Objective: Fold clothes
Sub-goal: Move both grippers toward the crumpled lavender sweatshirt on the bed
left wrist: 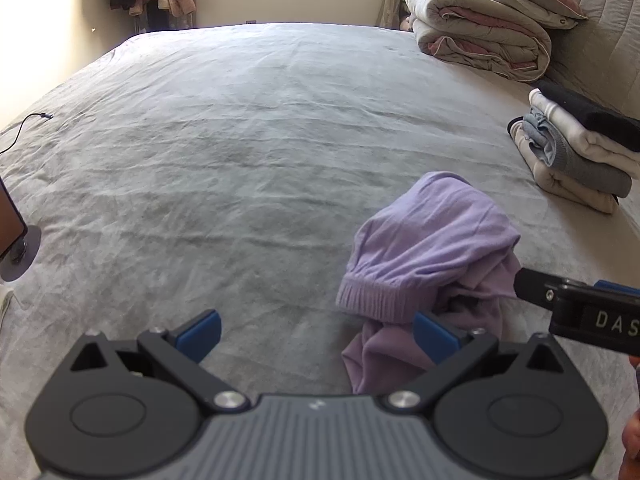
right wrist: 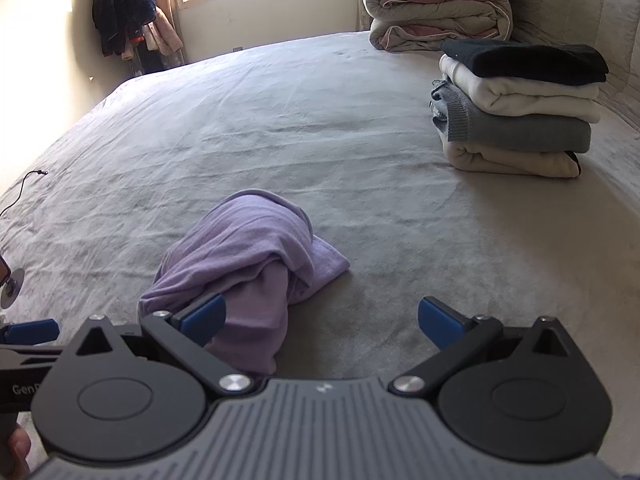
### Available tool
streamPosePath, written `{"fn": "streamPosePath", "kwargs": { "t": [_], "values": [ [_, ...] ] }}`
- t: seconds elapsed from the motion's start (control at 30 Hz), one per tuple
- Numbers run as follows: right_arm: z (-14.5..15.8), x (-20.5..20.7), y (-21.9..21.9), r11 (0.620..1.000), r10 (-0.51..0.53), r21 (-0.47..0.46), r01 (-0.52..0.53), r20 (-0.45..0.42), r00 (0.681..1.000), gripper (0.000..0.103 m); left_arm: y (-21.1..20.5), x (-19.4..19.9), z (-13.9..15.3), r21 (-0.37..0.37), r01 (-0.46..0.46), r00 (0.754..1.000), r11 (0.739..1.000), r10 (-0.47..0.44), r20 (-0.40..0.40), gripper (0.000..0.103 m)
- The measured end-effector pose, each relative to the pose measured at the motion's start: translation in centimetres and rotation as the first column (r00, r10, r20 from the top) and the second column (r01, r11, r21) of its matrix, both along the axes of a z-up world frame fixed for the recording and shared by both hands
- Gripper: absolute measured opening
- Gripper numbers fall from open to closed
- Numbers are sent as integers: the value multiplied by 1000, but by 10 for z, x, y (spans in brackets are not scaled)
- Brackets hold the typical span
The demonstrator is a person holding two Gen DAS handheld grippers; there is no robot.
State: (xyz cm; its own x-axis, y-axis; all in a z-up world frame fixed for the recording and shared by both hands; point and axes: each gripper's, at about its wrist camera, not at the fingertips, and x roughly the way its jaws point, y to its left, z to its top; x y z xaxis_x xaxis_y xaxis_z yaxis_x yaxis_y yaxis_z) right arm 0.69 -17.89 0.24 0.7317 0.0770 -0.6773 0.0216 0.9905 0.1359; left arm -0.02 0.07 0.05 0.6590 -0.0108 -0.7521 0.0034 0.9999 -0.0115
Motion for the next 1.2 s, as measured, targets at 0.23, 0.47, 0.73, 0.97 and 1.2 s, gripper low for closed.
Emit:
{"fn": "streamPosePath", "kwargs": {
  "t": [0.23, 0.47, 0.73, 0.97, 1.2],
  "values": [
    [-2, 2, 1, 1000, -7, -11, 7, -24, 1000, 103, 3, 1, -1, -6, 1, 1000, 1000, -1, -4, 102],
    [-5, 4, 2, 999, -1, -45, -1, -50, 999, 103, 10, 2, -1, -22, -18, 1000, 1000, 18, -16, 103],
    [-2, 3, 5, 997, 20, -77, -24, -53, 998, 103, 13, 5, -4, -15, -54, 998, 998, 54, -16, 102],
    [1, 4, 2, 997, 15, -73, -19, -52, 999, 103, 18, 7, -4, -21, -72, 997, 997, 72, -20, 102],
    [1, 4, 2, 997, 12, -71, -16, -52, 999, 103, 18, 8, -4, -18, -70, 997, 997, 70, -20, 102]
  ]
}}
